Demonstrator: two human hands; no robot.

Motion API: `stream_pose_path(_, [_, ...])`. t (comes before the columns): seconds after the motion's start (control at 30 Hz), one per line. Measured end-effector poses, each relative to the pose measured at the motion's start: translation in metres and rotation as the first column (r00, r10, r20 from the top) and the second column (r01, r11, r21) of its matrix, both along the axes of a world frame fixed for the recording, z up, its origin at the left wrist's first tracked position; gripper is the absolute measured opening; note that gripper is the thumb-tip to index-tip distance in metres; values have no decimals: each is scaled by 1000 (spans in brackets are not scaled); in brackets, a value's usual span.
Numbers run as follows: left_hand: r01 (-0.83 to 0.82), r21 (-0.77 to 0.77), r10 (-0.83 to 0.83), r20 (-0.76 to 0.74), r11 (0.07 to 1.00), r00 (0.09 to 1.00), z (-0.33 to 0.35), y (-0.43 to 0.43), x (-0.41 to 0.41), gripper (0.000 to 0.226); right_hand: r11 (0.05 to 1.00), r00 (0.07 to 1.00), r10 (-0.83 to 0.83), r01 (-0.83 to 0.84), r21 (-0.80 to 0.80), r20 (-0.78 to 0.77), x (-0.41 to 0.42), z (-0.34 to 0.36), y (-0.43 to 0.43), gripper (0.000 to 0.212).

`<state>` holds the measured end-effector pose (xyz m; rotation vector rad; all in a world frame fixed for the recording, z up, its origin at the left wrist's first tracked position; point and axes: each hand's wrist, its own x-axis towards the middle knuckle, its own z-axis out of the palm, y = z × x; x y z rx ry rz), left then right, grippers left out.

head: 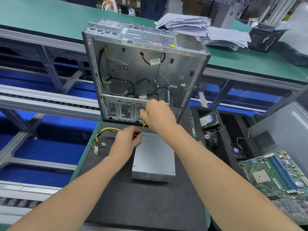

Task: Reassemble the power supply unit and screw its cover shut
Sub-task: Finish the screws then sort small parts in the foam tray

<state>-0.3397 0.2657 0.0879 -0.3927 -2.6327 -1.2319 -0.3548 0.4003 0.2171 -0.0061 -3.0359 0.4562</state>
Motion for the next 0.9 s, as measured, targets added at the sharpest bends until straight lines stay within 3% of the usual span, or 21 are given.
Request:
stream_pose_path(0.07, [0, -10, 0, 3, 1000, 1000, 0, 0, 0, 7, 996, 996, 92, -92, 8, 20, 1, 7, 0, 34])
stream_pose_path(0.17, [8, -25, -8, 28, 1000, 1000, -1, 0, -2, 7, 887, 892, 451, -449, 110, 5, 4, 24, 9, 8])
stream_pose_path(0.27, [-17, -42, 20, 73, 999, 997, -1, -1, -1, 12, 714, 728, 678, -685, 142, 105, 6, 34, 14, 21])
stream_pose_path(0.33, [-13, -25, 15, 76, 1000, 997, -1, -1, 0, 10, 724, 729, 674, -684, 89, 121, 5, 33, 15, 20])
stream_pose_path(0.43, [5, -1, -5, 50, 1000, 999, 1, 0, 1, 8, 825, 825, 564, -565, 14, 41, 3, 26, 13, 7])
stream_pose_path(0.57, [3, -37, -4, -11, 999, 1000, 3, 2, 1, 8, 986, 984, 164, -163, 26, -73, 0, 6, 6, 25])
stream_pose_path(0.63, [14, -42, -15, -19, 999, 1000, 4, 2, 2, 8, 1000, 997, -21, 21, 10, -77, -1, -2, 4, 29])
stream_pose_path(0.7, [14, -44, -16, -24, 999, 1000, 4, 2, 2, 8, 997, 994, -68, 71, 39, -80, -2, -3, 4, 34])
stream_pose_path(0.8, [9, -46, -10, -14, 999, 1000, 5, 2, 2, 8, 988, 987, 151, -147, 56, -57, 1, 8, 8, 24])
stream_pose_path(0.87, [14, -44, -14, -1, 999, 1000, 6, 1, 2, 5, 895, 896, 445, -444, 51, -5, 6, 20, 13, 4])
stream_pose_path(0.9, [13, -46, -13, 8, 999, 1000, 7, 0, 2, 5, 817, 821, 569, -571, 76, 46, 8, 24, 14, 13])
